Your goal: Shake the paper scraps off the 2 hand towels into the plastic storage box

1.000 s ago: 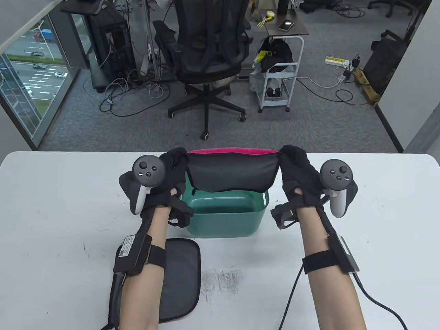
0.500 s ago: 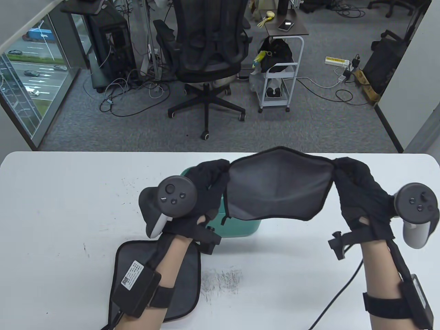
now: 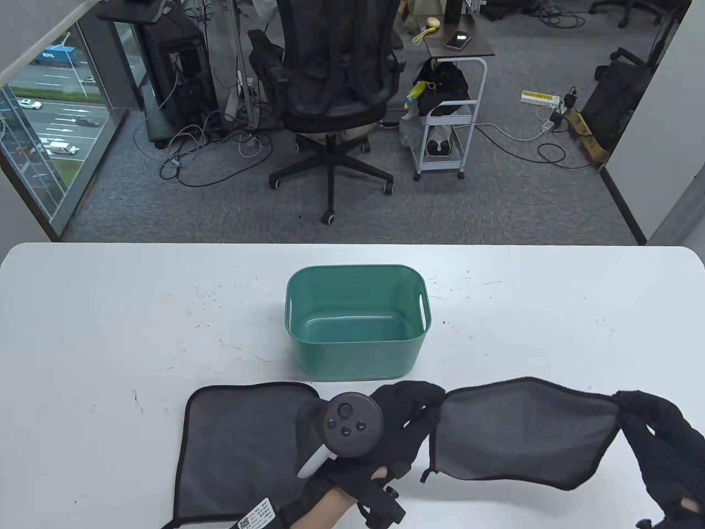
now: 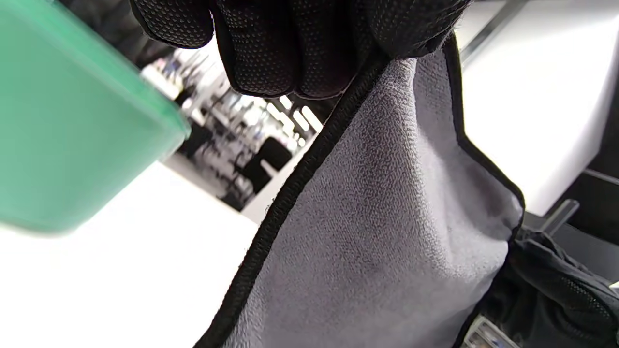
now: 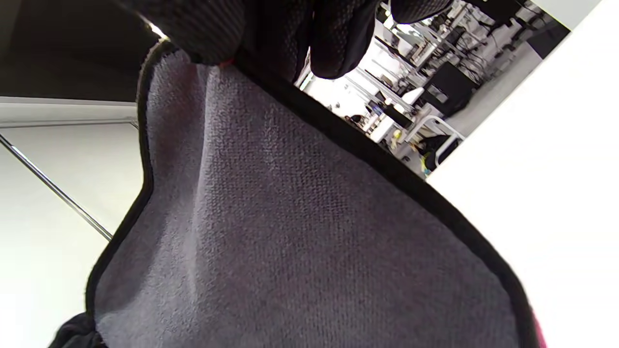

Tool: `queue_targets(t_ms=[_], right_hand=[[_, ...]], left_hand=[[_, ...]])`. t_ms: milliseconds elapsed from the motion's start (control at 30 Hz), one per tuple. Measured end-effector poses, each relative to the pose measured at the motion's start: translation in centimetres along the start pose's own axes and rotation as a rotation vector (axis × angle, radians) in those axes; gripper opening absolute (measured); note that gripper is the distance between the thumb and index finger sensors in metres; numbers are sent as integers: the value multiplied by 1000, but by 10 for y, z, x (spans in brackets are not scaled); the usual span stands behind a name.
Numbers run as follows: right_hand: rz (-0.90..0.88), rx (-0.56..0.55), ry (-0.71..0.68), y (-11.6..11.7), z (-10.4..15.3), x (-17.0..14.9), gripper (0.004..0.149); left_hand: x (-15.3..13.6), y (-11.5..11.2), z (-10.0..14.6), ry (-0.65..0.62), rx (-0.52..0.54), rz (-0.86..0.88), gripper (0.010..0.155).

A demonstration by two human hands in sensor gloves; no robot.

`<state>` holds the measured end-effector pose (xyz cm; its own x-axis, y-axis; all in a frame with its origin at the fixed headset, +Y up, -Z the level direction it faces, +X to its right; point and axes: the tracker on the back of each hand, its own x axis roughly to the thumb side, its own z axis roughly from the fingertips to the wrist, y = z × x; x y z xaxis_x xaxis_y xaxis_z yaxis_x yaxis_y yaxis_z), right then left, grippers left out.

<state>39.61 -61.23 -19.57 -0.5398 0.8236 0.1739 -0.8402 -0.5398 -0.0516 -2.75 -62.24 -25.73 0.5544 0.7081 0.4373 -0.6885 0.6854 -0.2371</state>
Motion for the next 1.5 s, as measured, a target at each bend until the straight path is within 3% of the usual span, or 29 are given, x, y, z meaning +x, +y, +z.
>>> queue_targets(t_ms=[133,333,500,733,1033,1233,1367,1500], right_hand=[[29,83,128,15,0,-32,38],[99,240,340,73,-40,-83,38],[197,229,430,103,-73,-99,38],[293,95,490,127,-101,-115,38],[381,28,507,145,-101,-123,39],[321,36,502,146,-95,-127,59],[325,19,465,139,-95,-116,64],[336,6,337,130,-96,-88,64]], left_hand=[[-27,-26,2,87,-52,17,43],[-89,-70,-21,356,-159,-65,43],[-112,-83,-40,459,-133,-169,43],[-128,-94,-57,537,-81,-322,43],[-132,-95,-64,560,-84,-358,50],[-135,-84,-48,470,-120,-304,60],[-128,-61,-30,386,-109,-343,62],[-119,-25,-11,297,-63,-389,62]])
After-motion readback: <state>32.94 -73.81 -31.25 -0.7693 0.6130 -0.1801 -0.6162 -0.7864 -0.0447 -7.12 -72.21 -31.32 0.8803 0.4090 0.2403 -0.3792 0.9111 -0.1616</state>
